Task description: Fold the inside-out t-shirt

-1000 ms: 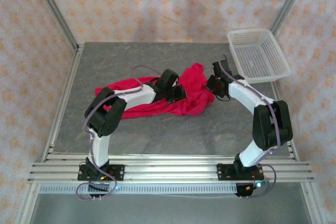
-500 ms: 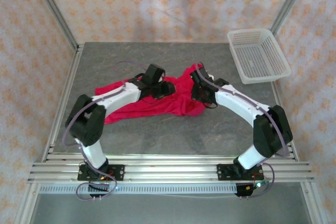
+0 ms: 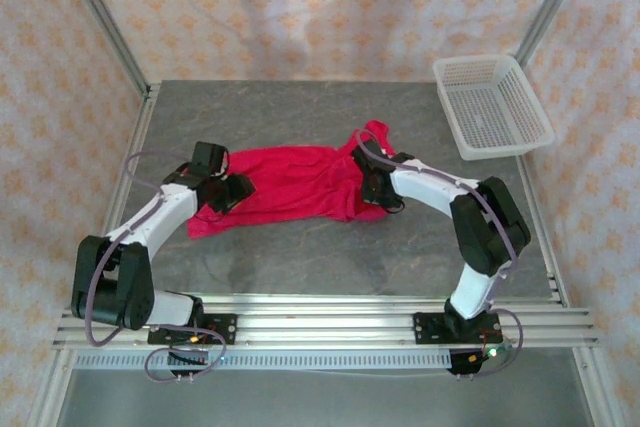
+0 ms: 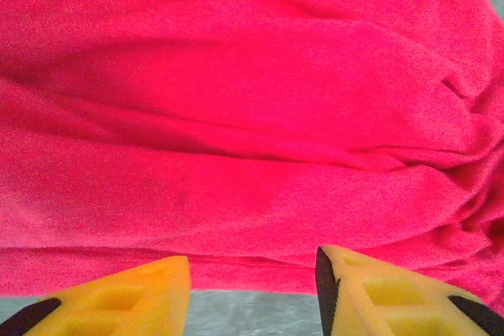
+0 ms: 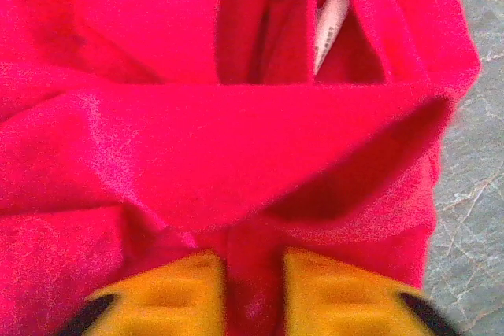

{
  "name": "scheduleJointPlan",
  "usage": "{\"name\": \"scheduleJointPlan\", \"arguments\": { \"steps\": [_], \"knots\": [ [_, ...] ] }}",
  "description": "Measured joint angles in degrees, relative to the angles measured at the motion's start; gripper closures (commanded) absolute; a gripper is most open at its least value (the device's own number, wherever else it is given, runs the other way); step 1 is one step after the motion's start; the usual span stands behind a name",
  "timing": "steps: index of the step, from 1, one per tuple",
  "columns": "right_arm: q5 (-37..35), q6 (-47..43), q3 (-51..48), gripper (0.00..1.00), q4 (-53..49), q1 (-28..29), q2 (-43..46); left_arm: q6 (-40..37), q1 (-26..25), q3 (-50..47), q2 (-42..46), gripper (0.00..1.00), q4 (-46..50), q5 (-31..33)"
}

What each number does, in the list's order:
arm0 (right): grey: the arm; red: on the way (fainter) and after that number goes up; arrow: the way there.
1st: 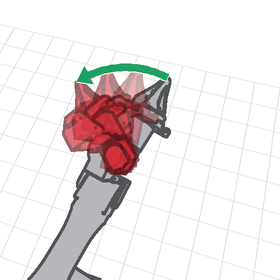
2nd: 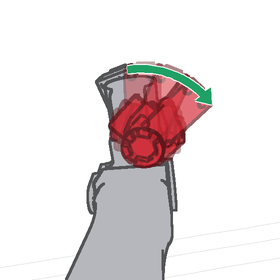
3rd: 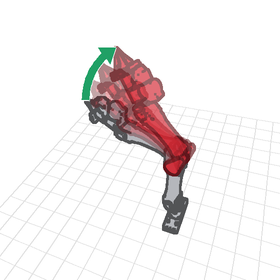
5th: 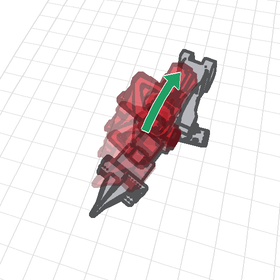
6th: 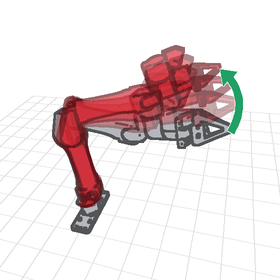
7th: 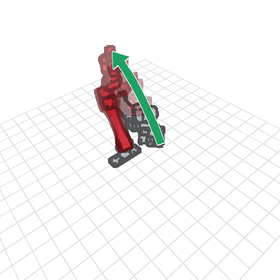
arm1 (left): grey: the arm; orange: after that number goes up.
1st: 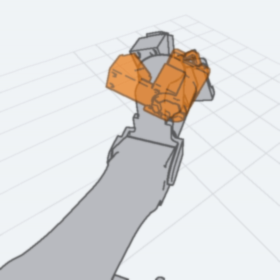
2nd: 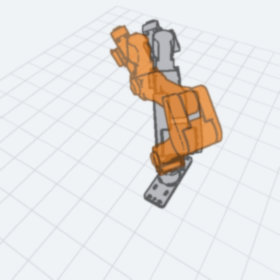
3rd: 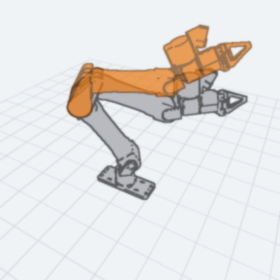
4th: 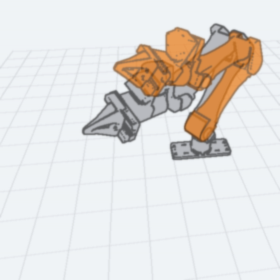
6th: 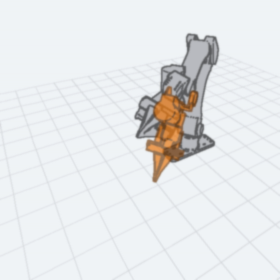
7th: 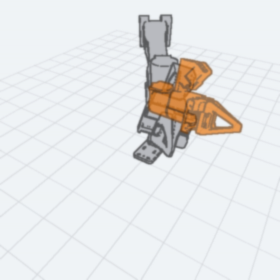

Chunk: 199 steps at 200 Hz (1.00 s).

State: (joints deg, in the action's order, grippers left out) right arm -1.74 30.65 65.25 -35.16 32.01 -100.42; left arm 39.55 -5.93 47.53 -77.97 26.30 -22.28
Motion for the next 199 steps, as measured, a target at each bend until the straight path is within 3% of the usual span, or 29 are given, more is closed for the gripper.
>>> {"name": "scheduleJointPlan", "arguments": {
  "steps": [7,50,108,153,179,199],
  "knots": [
    [-0.3,0.0,0.0,1.00,0.0,0.0,0.0,-0.4,0.9,-0.3,0.4,0.53,0.5,-0.1],
    [-1.4,-1.2,0.4,1.00,-2.8,0.0,3.3,-2.2,3.9,-0.5,1.0,0.53,1.6,-1.4],
    [-2.4,-4.1,-2.1,1.00,0.1,-1.4,24.2,-2.6,11.5,-4.1,1.0,0.54,1.4,-6.1],
    [2.8,-4.3,-8.3,1.00,8.4,-5.6,33.9,-2.6,14.4,-4.6,0.5,0.55,1.1,-7.3],
    [6.8,-3.7,-9.3,1.00,11.3,-7.4,35.4,-2.6,14.6,-5.0,-1.2,0.55,-0.5,-7.3],
    [9.3,-3.5,-7.1,1.00,10.1,-8.7,31.6,-2.5,14.6,-5.3,-3.2,0.55,-2.1,-7.3]
  ]
}}
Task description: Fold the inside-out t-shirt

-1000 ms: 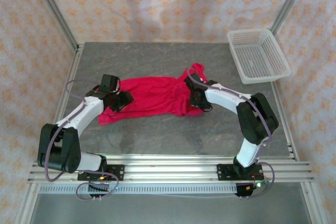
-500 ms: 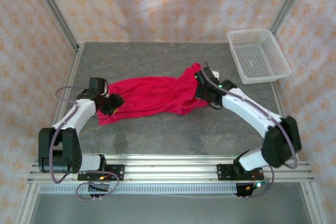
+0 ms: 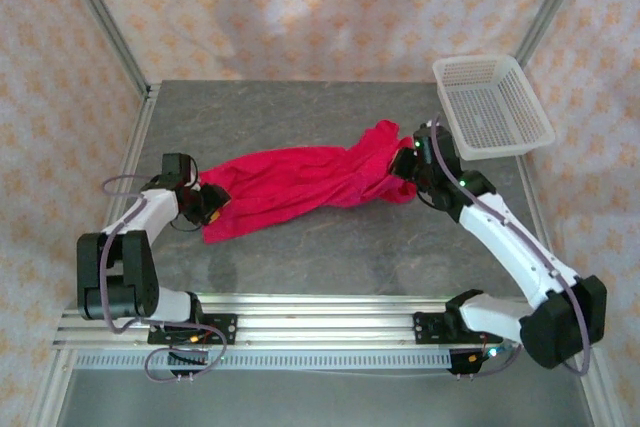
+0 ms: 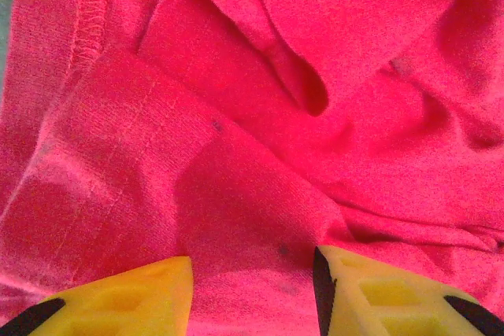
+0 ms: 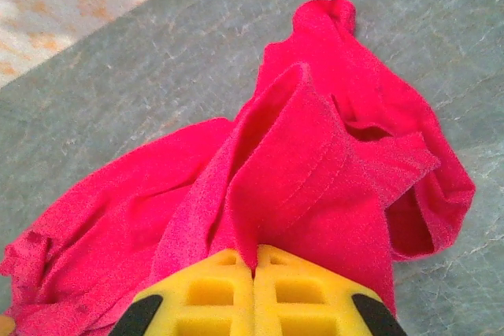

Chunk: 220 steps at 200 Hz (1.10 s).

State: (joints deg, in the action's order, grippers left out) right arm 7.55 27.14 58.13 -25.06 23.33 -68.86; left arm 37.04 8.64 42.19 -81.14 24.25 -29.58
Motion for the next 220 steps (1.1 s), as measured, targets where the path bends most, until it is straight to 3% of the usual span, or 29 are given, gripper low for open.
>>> {"name": "scheduleJointPlan", "arguments": {
  "steps": [35,55,94,112,121,141,154,165,206,220],
  "knots": [
    [4.1,-1.1,10.2,1.00,-7.9,-1.1,-17.8,0.6,0.0,0.2,-6.6,0.58,-3.2,0.0],
    [5.5,-1.7,10.5,0.98,-11.5,-1.2,-22.1,1.0,0.1,1.7,-8.1,0.59,-4.5,0.0],
    [5.8,-2.8,10.4,0.93,-15.5,-1.2,-21.3,1.0,0.1,2.9,-9.5,0.59,-5.5,0.0],
    [5.8,-3.7,10.4,0.78,-16.7,-1.2,-20.5,1.1,0.1,3.2,-9.7,0.60,-5.5,0.0],
    [5.8,-3.6,10.4,0.76,-17.1,-1.2,-20.1,1.1,0.1,3.4,-9.9,0.60,-5.5,0.1],
    [5.8,-4.1,10.4,0.77,-17.5,-1.2,-19.0,1.6,0.1,3.5,-10.0,0.61,-5.5,0.0],
    [5.8,-4.3,10.4,0.85,-17.6,-1.2,-18.7,1.8,0.1,3.5,-10.0,0.62,-5.5,0.0],
    [5.8,-4.4,10.4,0.86,-17.6,-1.2,-18.6,1.9,0.1,3.5,-10.0,0.62,-5.5,0.0],
    [4.2,-4.8,10.2,0.81,-17.9,-1.1,-18.5,1.9,0.1,3.5,-10.0,0.63,-5.5,0.0],
    [2.3,-5.2,9.1,0.75,-18.3,-1.0,-18.0,1.9,0.1,3.5,-10.0,0.63,-5.5,0.0]
  ]
}}
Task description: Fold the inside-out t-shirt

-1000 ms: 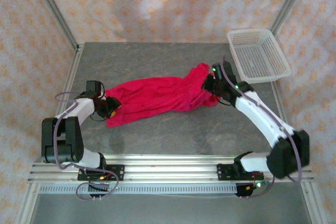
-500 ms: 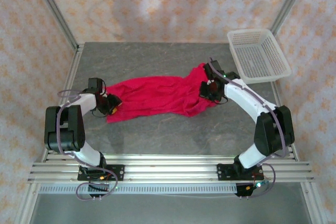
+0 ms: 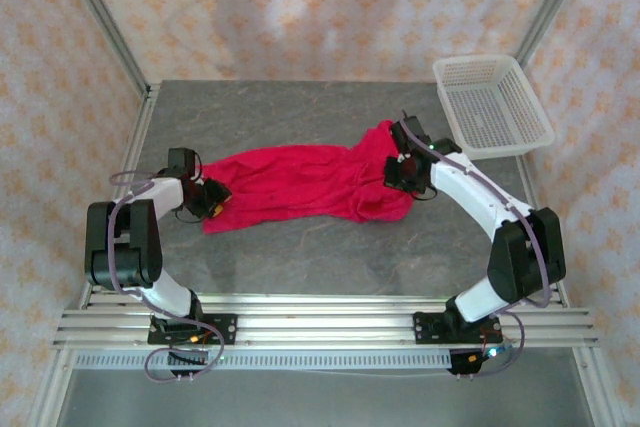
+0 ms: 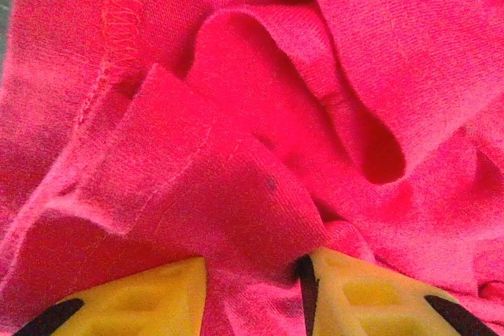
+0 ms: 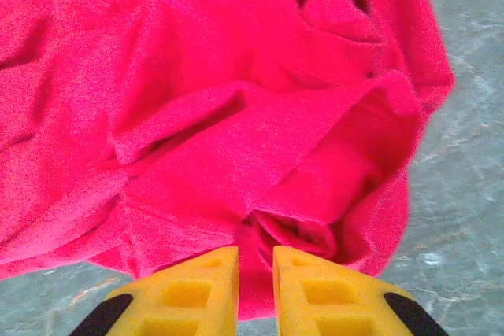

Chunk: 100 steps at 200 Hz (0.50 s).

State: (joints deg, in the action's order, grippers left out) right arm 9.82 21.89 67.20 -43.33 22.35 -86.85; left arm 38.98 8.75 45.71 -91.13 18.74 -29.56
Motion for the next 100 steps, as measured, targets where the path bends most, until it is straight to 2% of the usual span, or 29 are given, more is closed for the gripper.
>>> {"name": "scheduleJointPlan", "arguments": {
  "steps": [30,65,100],
  "knots": [
    [-3.4,-0.5,-3.8,0.70,-1.4,0.4,1.0,0.0,0.0,0.0,0.0,0.63,-0.2,0.0],
    [-5.6,-0.1,-5.4,0.59,-1.5,0.4,1.0,0.0,-0.1,0.0,-0.1,0.63,-0.2,0.0],
    [-5.9,0.1,-5.0,0.57,-0.7,0.4,-1.3,0.0,-0.1,0.0,-0.1,0.63,-0.2,0.0]
  ]
}}
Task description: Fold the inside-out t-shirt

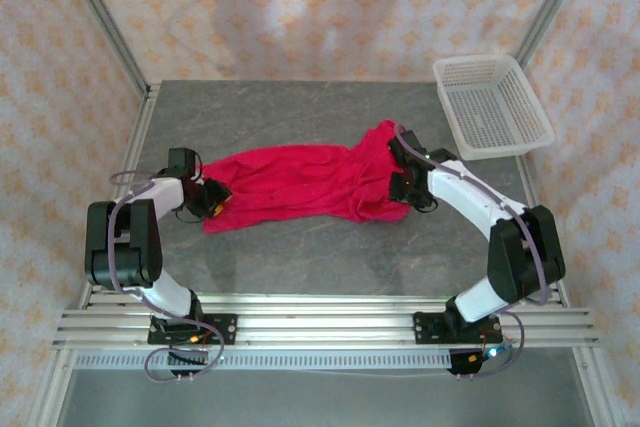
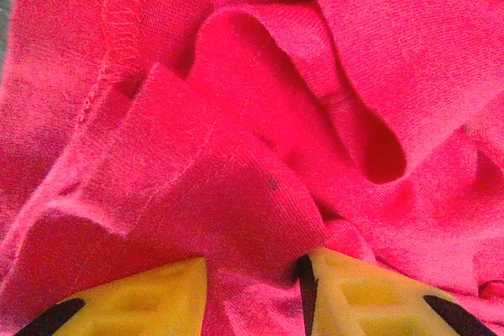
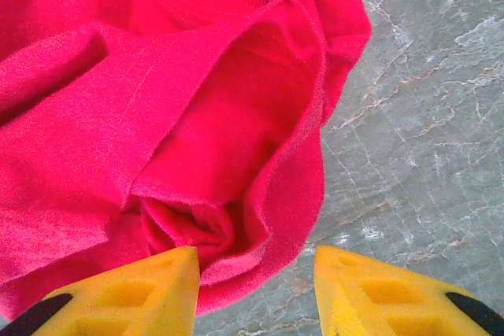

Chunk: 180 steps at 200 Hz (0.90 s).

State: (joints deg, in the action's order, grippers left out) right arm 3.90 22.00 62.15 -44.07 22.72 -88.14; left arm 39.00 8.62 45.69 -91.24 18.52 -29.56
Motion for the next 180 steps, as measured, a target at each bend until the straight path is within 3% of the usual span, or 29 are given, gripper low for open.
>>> {"name": "scheduleJointPlan", "arguments": {
  "steps": [18,50,76,117,180],
  "knots": [
    [-0.1,0.0,0.2,0.61,0.6,0.0,-2.2,0.0,0.0,-0.1,0.0,0.63,-0.1,0.0],
    [-0.1,0.2,0.2,0.88,1.8,0.0,-4.7,0.0,0.0,-0.1,0.0,0.65,-0.2,0.0],
    [-0.1,0.7,0.5,1.00,1.8,-0.1,-4.6,0.0,0.0,-0.1,0.0,0.66,-0.2,0.0],
    [-1.1,-0.3,2.8,1.00,-2.7,-0.1,-0.5,0.0,0.0,-0.1,0.0,0.68,-0.1,0.2],
    [-10.3,-2.8,12.7,1.00,-8.7,-3.8,16.7,-0.7,0.0,2.4,0.4,0.66,3.1,1.7]
  ]
}}
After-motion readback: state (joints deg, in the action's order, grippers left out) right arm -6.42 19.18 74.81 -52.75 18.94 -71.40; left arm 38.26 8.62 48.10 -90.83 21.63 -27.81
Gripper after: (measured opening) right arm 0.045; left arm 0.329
